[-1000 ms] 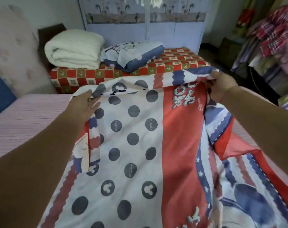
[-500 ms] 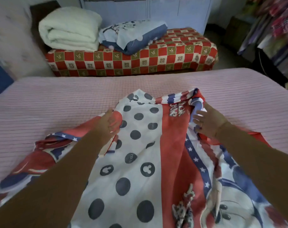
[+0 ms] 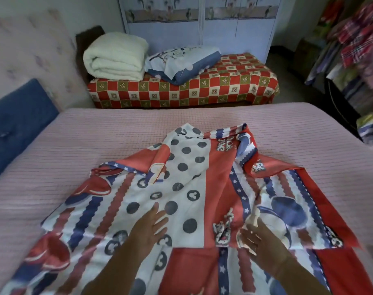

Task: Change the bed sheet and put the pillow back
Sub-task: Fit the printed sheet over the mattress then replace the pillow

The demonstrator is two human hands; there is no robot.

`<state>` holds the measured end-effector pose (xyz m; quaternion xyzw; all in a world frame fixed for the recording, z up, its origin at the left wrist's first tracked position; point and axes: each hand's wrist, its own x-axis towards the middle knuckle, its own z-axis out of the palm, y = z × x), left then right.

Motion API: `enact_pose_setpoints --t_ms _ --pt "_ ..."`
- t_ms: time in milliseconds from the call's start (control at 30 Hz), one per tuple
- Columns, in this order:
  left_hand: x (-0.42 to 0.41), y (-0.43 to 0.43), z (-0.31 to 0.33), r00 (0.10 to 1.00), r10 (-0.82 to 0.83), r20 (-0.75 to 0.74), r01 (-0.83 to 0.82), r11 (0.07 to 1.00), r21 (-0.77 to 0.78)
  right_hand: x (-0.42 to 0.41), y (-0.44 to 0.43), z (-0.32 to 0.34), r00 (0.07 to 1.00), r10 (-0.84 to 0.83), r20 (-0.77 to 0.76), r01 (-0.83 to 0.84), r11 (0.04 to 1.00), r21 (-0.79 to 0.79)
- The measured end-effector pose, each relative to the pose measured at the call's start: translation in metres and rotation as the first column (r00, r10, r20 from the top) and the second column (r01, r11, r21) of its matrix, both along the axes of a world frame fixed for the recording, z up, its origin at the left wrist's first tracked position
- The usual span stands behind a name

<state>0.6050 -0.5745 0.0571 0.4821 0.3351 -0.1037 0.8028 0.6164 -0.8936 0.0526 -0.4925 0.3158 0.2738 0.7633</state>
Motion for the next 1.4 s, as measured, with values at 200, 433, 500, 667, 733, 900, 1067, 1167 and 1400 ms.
enact_pose_setpoints --t_ms 200,433,500,667,733,900,1067,1167,1400 --pt "-0.142 -0.014 0.004 0.994 0.039 -0.106 -0.040 0.999 -0.010 -0.123 -0.008 0.002 0.994 -0.053 -0.099 0.050 0.998 -0.032" --pt "-0.297 -0.049 -0.022 0.964 0.022 -0.266 -0.030 0.999 -0.024 -0.260 -0.041 -0.029 0.980 -0.112 -0.164 0.102 0.992 -0.071" --pt "-0.331 -0.070 -0.035 0.950 0.025 -0.311 -0.034 0.999 -0.025 -0.295 -0.056 -0.041 0.970 -0.146 -0.193 0.133 0.988 -0.082" --pt "-0.387 -0.138 -0.060 0.933 -0.110 -0.343 0.108 0.994 -0.026 -0.376 -0.091 -0.051 0.964 -0.200 -0.176 0.197 0.980 -0.033" --pt "-0.408 -0.169 -0.062 0.910 -0.222 -0.349 0.218 0.975 -0.049 -0.407 -0.111 -0.058 0.958 -0.246 -0.146 0.236 0.968 -0.085" --pt "-0.454 -0.238 -0.076 0.855 -0.366 -0.367 0.356 0.929 -0.098 -0.465 -0.148 -0.074 0.907 -0.389 -0.163 0.362 0.916 -0.173" --pt "-0.468 -0.304 -0.087 0.838 -0.392 -0.379 0.389 0.917 -0.088 -0.505 -0.162 -0.089 0.892 -0.421 -0.163 0.390 0.900 -0.194" --pt "-0.472 -0.338 -0.092 0.813 -0.463 -0.354 0.462 0.882 -0.094 -0.522 -0.169 -0.089 0.893 -0.420 -0.162 0.395 0.904 -0.163" --pt "-0.500 -0.420 -0.083 0.676 -0.718 -0.164 0.704 0.695 -0.146 -0.581 -0.232 -0.092 0.819 -0.522 -0.238 0.505 0.853 -0.136"
